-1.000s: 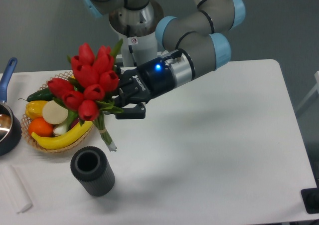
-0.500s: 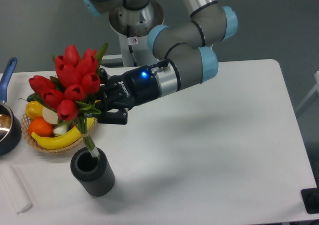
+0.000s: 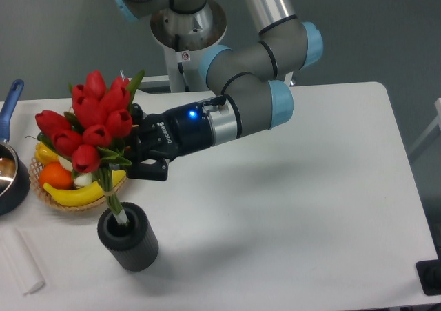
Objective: Insert the flowers into the vase
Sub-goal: 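Lower the tulip stems into the vase opening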
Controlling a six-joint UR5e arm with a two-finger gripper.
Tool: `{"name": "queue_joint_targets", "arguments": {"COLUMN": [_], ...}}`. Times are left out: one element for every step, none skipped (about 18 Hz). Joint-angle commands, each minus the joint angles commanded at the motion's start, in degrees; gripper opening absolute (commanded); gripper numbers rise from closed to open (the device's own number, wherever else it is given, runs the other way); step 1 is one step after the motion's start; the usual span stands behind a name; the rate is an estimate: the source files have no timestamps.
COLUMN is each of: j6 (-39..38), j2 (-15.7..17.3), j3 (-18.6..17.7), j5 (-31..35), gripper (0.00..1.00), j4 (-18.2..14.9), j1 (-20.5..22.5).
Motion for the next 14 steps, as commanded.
{"name": "queue_joint_targets", "arguments": {"j6": [0.0, 0.0, 0.0, 0.0, 0.0, 0.0, 0.0, 0.0, 0.0, 0.0, 0.0, 0.0, 0.0, 0.0], "j2": [-0.27, -0.62, -0.79, -0.88, -0.88, -1.15, -1.41, -1.59, -2.11, -2.29, -2.64, -2.9, -2.99, -3.34], "j3": [0.0, -0.09, -0.26, -0.44, -0.7, -1.31, -1.67, -1.67, -1.67, -1.76, -1.84, -2.02, -2.28, -2.81], "j5": [0.09, 0.35, 0.35, 0.44, 0.44, 0.53, 0.53, 0.62, 0.62, 0.62, 0.7, 0.79, 0.79, 0.88], "gripper": [0.24, 0.24, 0.24, 0.24, 0.24, 0.24, 0.24, 0.24, 0.24, 0.24, 0.24, 0.24, 0.24, 0.24], "j4": [0.0, 0.0, 0.0, 0.0, 0.0, -0.09, 0.0, -0.09, -0.09, -0.09, 0.0, 0.0, 0.0, 0.09], "j1": [0.0, 0.0, 0.0, 0.0, 0.0, -0.09, -0.44, -0.61, -0.62, -0.7, -0.7, -0.79, -0.7, -0.79]}}
